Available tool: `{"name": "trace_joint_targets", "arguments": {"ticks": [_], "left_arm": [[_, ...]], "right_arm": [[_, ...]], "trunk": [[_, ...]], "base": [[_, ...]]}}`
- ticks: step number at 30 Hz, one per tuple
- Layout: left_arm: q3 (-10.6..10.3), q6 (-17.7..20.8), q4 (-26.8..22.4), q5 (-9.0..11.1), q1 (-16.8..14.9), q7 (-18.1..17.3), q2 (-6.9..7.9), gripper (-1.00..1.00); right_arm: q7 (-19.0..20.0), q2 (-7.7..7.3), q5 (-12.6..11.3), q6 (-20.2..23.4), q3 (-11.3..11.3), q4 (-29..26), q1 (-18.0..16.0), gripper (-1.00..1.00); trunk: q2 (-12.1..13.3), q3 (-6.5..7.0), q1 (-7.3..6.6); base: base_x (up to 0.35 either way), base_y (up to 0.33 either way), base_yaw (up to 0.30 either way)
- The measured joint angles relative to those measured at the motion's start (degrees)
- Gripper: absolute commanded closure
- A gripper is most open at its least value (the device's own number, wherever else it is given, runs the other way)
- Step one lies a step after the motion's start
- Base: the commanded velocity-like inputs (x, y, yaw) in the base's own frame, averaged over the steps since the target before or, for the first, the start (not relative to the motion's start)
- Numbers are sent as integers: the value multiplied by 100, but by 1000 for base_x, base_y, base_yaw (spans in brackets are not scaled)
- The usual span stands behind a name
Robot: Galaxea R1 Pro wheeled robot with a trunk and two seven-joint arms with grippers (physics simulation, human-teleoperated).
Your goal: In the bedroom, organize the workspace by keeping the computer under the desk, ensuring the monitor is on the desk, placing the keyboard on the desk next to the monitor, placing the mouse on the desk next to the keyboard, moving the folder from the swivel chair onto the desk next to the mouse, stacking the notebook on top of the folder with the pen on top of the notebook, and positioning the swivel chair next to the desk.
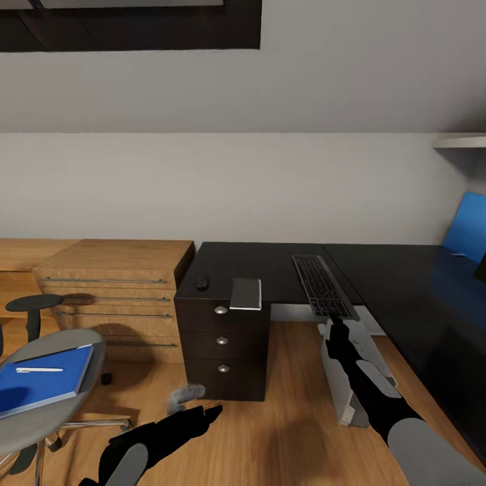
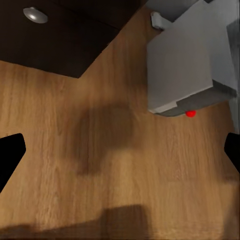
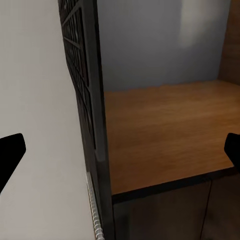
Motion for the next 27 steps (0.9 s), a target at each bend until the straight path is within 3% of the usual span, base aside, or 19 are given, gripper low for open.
{"name": "trace_joint_targets", "arguments": {"ticks": [4,8,17,27], "left_arm": [[-410,-14,-139,1,0,-14,3,-100],[-490,-19,-182,-3,0,-17,7,-100],[-510,-35,-182,-4,0,-17,135,-100],[-509,-37,-182,-4,0,-17,153,-100]], "right_arm": [[0,0,0,0,0,0,0,-100],[0,0,0,0,0,0,0,-100],[0,0,0,-1,0,0,0,-100],[0,0,0,-6,0,0,0,-100]], "trunk": [[0,0,0],[0,0,0],[0,0,-2],[0,0,-2]], "base": [[0,0,0],[0,0,0],[153,0,0],[77,0,0]]}}
